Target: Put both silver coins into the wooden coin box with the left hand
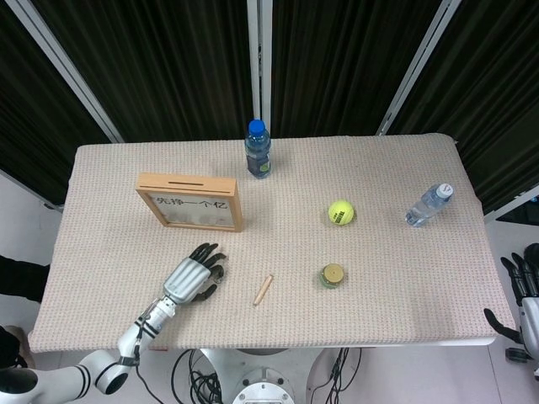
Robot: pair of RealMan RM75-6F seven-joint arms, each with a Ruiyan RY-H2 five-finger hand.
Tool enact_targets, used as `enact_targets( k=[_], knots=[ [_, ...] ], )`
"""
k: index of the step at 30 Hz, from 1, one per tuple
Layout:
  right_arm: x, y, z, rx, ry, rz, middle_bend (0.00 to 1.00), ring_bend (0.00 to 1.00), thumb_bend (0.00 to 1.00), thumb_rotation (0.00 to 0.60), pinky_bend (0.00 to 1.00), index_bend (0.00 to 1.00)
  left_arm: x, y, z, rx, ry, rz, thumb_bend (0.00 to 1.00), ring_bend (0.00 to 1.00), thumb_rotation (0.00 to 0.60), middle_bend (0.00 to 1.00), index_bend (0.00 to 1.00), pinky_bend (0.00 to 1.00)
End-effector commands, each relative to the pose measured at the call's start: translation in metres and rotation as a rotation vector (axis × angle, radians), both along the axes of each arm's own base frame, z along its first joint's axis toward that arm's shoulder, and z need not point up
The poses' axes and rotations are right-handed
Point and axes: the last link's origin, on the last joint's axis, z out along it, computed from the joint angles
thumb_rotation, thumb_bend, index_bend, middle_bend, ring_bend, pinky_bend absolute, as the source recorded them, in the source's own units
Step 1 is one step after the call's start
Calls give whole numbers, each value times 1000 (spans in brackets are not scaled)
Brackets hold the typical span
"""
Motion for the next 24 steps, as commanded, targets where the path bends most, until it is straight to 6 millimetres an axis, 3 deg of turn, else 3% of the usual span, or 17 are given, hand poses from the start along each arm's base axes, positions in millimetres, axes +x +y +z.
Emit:
enact_targets(
  k=[1,13,24],
  knots=[
    [-1,0,0,0,-3,-1,0,0,176,600,0,0,0,0,0,-5,4,1,248,11,600,167,413,94],
    [-3,0,0,-1,-4,-6,0,0,176,600,0,0,0,1,-4,-19,11,7,248,11,600,163,375,94],
    [-5,1,1,-2,-6,-13,0,0,176,600,0,0,3,5,-10,-16,-1,5,248,11,600,168,438,95]
  ],
)
